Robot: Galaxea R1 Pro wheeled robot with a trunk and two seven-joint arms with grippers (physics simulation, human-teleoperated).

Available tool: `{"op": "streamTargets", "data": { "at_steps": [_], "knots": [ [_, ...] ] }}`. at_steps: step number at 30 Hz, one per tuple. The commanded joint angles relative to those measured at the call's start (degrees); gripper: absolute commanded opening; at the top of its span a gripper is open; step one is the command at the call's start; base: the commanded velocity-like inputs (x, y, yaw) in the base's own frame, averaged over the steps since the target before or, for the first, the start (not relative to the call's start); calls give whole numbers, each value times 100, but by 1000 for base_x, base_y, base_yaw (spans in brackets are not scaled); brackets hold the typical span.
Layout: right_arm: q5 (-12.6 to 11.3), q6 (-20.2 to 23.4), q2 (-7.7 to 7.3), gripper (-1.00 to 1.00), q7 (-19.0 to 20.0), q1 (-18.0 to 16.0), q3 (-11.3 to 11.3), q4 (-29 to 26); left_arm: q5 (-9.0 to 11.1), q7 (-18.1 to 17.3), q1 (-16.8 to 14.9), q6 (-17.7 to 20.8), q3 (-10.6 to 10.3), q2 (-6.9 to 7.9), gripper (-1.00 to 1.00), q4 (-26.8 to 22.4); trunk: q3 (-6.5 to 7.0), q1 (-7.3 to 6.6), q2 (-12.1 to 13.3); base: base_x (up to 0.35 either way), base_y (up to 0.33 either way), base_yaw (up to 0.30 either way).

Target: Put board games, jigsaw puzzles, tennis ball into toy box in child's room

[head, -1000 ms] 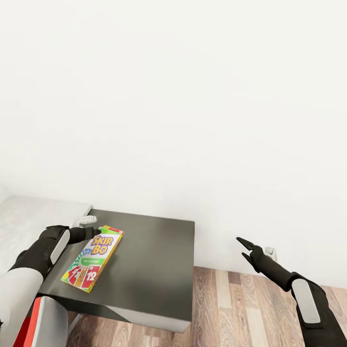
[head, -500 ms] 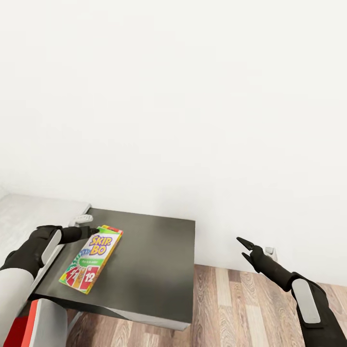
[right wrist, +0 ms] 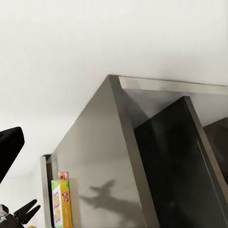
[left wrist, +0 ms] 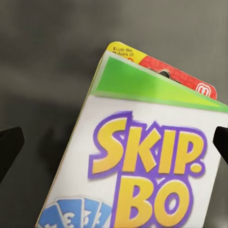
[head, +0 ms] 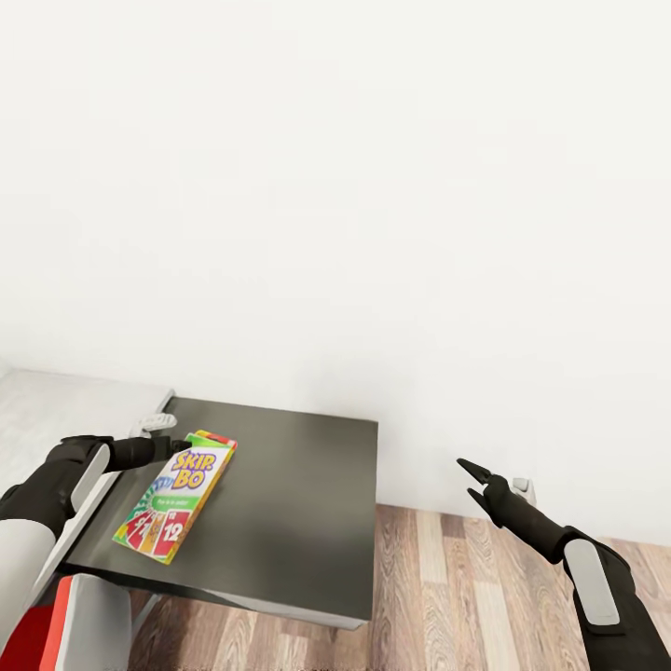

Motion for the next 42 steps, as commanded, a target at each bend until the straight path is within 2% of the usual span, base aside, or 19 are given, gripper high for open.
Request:
{"op": "streamTargets", "data": {
  "at_steps": [1, 21, 29, 42],
  "knots": [
    [-3, 40, 1, 100, 15, -6, -12, -1, 27, -4, -4, 40, 3, 0, 100, -4, -19, 3, -11, 0, 0, 0],
    [1, 40, 6, 100, 22, -6, -10, -1, 33, -35, -4, 40, 3, 41, 100, -4, -207, 3, -11, 0, 0, 0],
    [-4, 40, 1, 100, 29, -3, -15, -16, 32, -238, -4, 40, 3, 65, 100, -4, -281, 3, -11, 0, 0, 0],
    [10, 23, 8, 100, -26, -6, -8, -27, 36, -270, -4, 40, 3, 66, 100, -4, -296, 3, -11, 0, 0, 0]
  ]
}}
